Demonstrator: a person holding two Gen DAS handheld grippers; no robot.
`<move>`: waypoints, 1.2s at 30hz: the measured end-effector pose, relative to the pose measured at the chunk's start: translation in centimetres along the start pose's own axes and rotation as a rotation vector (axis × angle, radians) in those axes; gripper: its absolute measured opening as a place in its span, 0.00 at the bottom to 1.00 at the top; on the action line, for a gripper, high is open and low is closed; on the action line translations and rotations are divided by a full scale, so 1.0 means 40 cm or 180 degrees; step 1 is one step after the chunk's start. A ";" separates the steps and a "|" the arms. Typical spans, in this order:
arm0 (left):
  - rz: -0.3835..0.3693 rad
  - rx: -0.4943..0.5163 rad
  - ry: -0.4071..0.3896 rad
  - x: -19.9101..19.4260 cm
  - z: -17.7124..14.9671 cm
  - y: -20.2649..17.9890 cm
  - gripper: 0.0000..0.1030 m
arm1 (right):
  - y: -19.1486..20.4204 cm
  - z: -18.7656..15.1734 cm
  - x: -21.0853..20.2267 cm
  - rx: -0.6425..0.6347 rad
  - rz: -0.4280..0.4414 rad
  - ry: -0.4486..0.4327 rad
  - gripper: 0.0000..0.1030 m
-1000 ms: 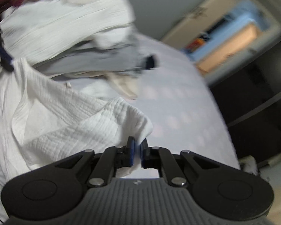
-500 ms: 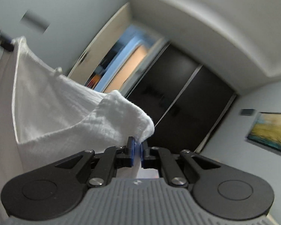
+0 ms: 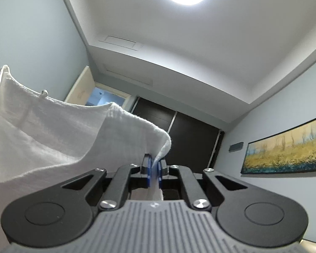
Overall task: Fold clothes
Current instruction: 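Lift the white garment high with both grippers and shake it out, then lay the white garment flat on the bed and open both grippers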
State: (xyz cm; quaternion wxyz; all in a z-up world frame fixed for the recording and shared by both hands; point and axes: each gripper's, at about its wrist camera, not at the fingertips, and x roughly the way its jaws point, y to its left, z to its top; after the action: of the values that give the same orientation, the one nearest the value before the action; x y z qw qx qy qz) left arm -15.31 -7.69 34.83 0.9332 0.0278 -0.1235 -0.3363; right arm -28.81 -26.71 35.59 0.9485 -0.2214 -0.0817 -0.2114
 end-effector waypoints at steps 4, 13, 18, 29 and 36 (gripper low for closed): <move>-0.0078 -0.0021 0.0435 0.118 -0.063 0.000 0.06 | 0.027 -0.083 0.064 -0.0019 0.0010 0.0258 0.07; -0.0134 0.0027 0.1671 0.457 -0.431 -0.004 0.06 | 0.113 -0.457 0.346 0.0020 0.0257 0.1394 0.07; -0.0155 0.0077 0.2202 0.626 -0.657 -0.023 0.06 | 0.174 -0.697 0.544 0.0120 0.0307 0.1995 0.07; -0.0207 -0.0092 0.3128 0.819 -1.096 -0.001 0.08 | 0.333 -1.167 0.762 0.0337 0.0418 0.2991 0.07; -0.0108 -0.0311 0.3384 0.838 -1.186 0.029 0.20 | 0.374 -1.289 0.819 0.0431 0.0460 0.3255 0.39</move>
State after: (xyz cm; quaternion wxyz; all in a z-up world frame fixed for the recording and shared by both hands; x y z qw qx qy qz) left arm 22.16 -29.54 -3.83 0.8617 0.1528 0.3825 -0.2963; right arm 10.31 -49.95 -7.86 0.8916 -0.0330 0.3940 -0.2207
